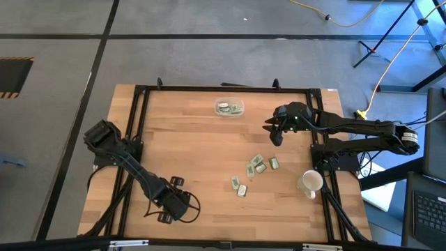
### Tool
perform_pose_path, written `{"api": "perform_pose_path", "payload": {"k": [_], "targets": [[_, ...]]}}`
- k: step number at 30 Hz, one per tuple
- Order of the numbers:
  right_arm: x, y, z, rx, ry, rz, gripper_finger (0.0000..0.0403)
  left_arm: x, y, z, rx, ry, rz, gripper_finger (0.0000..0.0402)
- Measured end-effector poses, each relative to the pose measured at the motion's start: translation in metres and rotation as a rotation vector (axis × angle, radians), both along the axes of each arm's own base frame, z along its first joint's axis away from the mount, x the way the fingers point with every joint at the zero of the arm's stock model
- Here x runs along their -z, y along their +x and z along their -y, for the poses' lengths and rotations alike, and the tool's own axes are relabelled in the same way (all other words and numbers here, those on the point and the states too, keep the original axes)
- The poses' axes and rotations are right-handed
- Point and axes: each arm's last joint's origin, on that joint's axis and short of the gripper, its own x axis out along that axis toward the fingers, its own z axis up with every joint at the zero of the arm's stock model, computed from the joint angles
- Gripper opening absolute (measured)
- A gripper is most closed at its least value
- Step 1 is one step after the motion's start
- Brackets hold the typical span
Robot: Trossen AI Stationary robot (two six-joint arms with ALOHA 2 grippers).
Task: Pick and place items into bin
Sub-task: Put the green stevia packet into the transparent bin
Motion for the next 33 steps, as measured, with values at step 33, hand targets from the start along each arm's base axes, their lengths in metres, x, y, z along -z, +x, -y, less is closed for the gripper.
{"api": "perform_pose_path", "payload": {"k": [33], "targets": [[0.000,0.000,0.000,-0.003,-0.001,-0.007,0.0152,-0.061,0.041,-0.046,-0.006,0.022,0.149,0.0005]]}}
